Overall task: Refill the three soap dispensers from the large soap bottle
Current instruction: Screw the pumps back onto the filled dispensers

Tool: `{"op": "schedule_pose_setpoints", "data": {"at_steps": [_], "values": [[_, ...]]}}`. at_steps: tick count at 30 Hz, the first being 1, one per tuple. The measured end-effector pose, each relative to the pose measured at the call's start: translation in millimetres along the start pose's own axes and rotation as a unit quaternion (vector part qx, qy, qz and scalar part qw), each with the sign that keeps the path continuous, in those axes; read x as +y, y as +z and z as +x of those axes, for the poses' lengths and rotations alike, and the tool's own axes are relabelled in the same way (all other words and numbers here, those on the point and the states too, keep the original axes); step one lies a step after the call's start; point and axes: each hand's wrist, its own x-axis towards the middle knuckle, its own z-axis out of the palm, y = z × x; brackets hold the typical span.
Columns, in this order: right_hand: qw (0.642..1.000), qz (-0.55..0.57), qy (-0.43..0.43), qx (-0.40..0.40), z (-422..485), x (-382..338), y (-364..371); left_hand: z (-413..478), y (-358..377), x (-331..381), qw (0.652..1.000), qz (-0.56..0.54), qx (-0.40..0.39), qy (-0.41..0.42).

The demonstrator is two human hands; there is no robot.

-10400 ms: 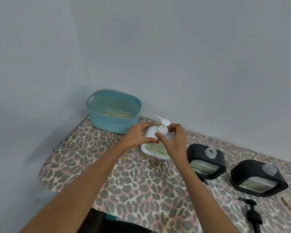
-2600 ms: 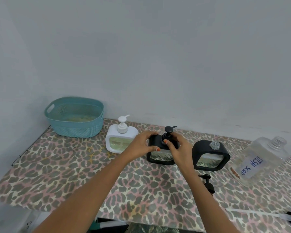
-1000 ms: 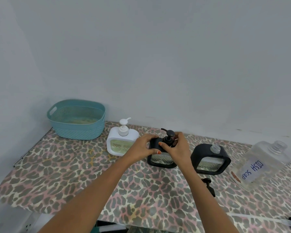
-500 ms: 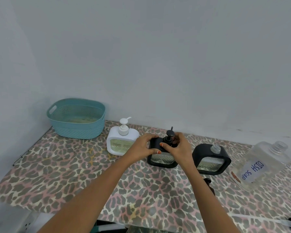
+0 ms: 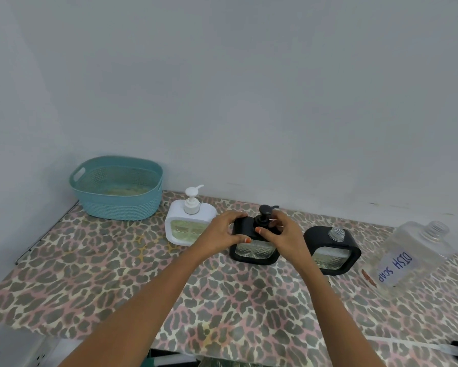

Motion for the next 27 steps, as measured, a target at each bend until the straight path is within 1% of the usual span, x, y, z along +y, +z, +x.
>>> {"op": "schedule_pose_setpoints", "data": {"at_steps": [3, 6, 9, 14, 16, 19, 21, 27], "values": [[0.998, 0.004, 0.022, 0.061, 2, 0, 11, -1, 0, 1, 1.000, 0.003, 0.002, 0.001], [0.997, 0.007, 0.024, 0.078, 2, -1, 18, 0, 0, 1, 1.000, 0.003, 0.003, 0.003], [0.999, 0.013, 0.018, 0.043, 1, 0, 14, 0, 0, 0, 1.000, -0.001, 0.002, 0.002], [0.998, 0.030, 0.005, -0.058, 0, 1, -2, 0, 1, 0, 1.000, 0.000, 0.001, 0.001], [0.998, 0.028, -0.002, -0.061, 1, 3, -3, 0, 1, 0, 1.000, 0.002, 0.001, 0.000], [0.999, 0.007, -0.002, -0.031, 2, 4, 1, 0, 0, 0, 1.000, 0.005, 0.002, 0.000], [1.000, 0.015, 0.005, -0.010, 2, 6, 6, 0, 0, 0, 1.000, 0.004, 0.003, 0.000], [0.997, 0.010, 0.027, 0.079, 4, 6, 18, 0, 1, 0, 1.000, 0.005, 0.005, 0.000]]}}
